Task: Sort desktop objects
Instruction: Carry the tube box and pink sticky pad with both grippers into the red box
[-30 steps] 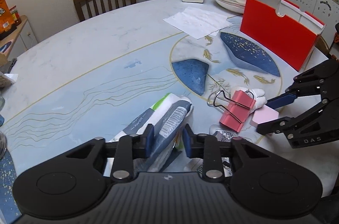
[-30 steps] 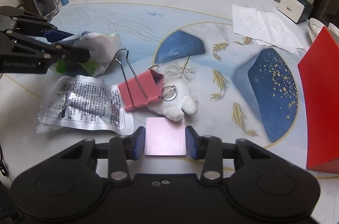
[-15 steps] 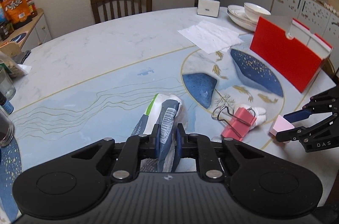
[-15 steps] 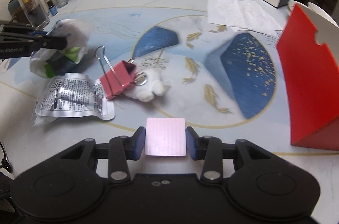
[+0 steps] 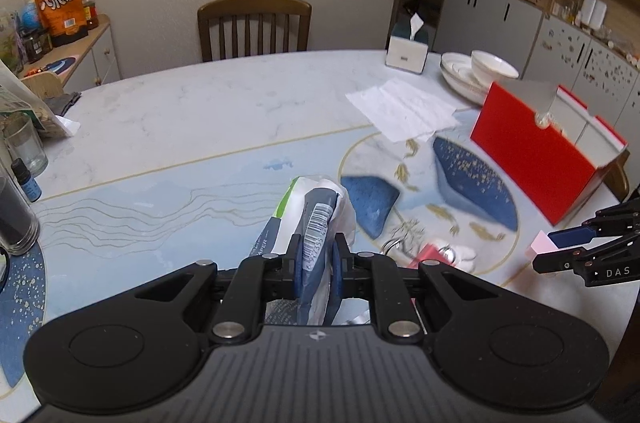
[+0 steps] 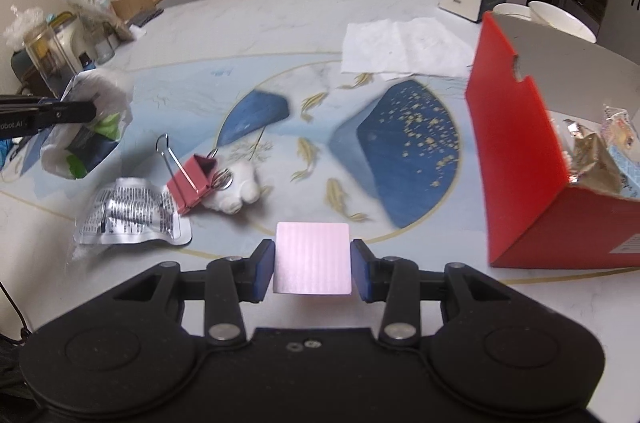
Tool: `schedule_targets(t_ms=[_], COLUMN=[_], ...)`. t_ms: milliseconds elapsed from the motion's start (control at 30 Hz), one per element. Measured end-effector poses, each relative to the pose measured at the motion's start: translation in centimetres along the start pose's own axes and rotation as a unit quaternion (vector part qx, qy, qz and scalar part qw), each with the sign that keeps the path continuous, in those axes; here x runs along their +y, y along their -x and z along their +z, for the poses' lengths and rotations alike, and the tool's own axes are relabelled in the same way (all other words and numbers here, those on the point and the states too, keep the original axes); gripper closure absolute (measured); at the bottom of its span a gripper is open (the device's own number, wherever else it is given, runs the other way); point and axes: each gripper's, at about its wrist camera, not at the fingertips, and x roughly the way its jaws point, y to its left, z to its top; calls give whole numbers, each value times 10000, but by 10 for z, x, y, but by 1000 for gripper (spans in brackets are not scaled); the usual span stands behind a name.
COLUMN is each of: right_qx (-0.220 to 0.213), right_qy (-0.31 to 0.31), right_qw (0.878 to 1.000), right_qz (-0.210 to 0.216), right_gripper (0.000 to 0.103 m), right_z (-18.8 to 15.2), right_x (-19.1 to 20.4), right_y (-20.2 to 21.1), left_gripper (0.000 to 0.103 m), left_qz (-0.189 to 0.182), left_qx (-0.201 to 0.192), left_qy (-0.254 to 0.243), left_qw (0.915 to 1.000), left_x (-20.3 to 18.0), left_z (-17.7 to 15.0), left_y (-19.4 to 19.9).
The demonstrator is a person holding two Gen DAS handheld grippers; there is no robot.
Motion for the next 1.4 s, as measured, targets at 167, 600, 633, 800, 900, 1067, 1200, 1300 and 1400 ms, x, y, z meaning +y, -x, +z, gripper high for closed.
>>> schedule_targets(t_ms=[167, 600, 633, 800, 900, 1067, 1200, 1300, 1400], right_qx=[-128, -697, -727, -833, -901, -1020, -1088, -1123, -1141], right_qy=[-77, -242, -248, -310, -302, -280, -279, -301, -325], right_qw=[9999, 9970, 9968, 9957, 9953, 9943, 9937, 9932, 9929], right_qz=[56, 222, 220, 245, 199, 112, 18, -37, -84], right_gripper=[63, 63, 63, 63, 63, 63, 63, 63, 63], right_z=[4, 27, 29, 36, 41, 48, 52, 53, 53], right_x=[-14, -58, -62, -84, -96, -120, -139, -153, -167], right_y=[14, 59, 62, 73, 79, 87, 91, 92, 93], left_gripper=[90, 90, 90, 90, 90, 90, 90, 90, 90], left_qz=[-14, -215, -235, -312, -375, -477, -551, -606, -672], left_qx=[-134, -390, -409, -479, -497, -509, -532, -541, -534], left_qy=[118, 93, 70, -57, -135, -275, -399, -492, -589], left_qw=[9998, 9990, 9989, 9983, 9980, 9972, 9963, 9955, 9946], left_x=[-14, -63, -68, -92, -105, -130, -150, -165, -180], left_z=[7, 28, 30, 41, 48, 59, 68, 73, 79], left_y=[10, 23, 23, 22, 19, 11, 4, -2, -9])
